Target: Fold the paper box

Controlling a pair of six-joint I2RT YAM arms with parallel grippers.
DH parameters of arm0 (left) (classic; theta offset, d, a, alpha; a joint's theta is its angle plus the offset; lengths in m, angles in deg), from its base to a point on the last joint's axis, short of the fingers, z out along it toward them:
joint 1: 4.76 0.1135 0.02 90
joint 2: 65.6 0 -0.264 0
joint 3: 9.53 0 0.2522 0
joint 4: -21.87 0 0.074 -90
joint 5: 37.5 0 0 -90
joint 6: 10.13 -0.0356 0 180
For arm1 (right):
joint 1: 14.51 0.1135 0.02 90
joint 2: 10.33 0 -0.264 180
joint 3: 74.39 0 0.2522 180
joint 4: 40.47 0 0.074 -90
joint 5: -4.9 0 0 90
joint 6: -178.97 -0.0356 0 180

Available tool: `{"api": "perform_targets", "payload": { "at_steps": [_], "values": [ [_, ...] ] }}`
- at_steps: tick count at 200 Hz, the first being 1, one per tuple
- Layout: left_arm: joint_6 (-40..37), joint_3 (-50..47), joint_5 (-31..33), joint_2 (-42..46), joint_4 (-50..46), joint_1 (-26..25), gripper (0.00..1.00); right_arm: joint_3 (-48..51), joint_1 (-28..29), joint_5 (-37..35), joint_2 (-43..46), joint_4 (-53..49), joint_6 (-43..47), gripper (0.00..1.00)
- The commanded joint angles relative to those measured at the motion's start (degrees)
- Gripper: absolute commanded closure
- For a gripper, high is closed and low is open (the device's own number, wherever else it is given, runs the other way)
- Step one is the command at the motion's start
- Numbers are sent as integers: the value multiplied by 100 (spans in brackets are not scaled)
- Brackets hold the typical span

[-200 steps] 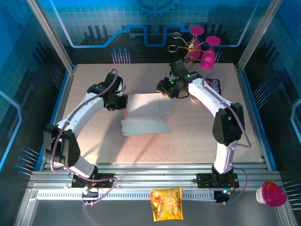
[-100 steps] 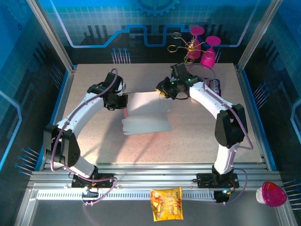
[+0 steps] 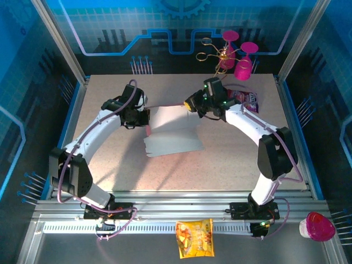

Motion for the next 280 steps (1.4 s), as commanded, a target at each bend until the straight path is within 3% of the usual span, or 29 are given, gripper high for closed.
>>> {"api": "perform_targets", "payload": {
  "at_steps": [1, 12, 29, 65, 90, 126, 164, 210, 240, 280],
  "values": [
    [52, -50, 23, 213, 103, -26, 100, 169, 67, -303, 371, 612, -180, 73],
    [35, -27, 38, 242, 97, -26, 100, 340, 41, -512, 633, 587, 32, 57],
    [17, 12, 66, 272, 92, -17, 100, 880, -63, -795, 1191, 637, 418, 49],
    [-10, 39, 95, 369, 94, -8, 100, 2583, -425, -949, 2319, 700, 788, 56],
    [-18, 9, 76, 449, 159, -8, 100, 3442, -572, -672, 2394, 1012, 828, 62],
    [-34, -31, 25, 474, 218, -8, 100, 3219, -544, -257, 1623, 1430, 1106, 52],
    [-9, -63, -18, 474, 232, -8, 100, 2612, -393, -97, 1037, 1476, 1426, 51],
    [-18, -55, -34, 485, 225, -8, 100, 2463, -303, 38, 757, 1652, 1384, 73],
    [-18, -23, -39, 439, 212, -8, 100, 2369, -289, 186, 673, 1614, 1339, 65],
    [-39, -2, -29, 426, 217, -8, 100, 2432, -283, 70, 914, 1149, 1550, 63]
  ]
}}
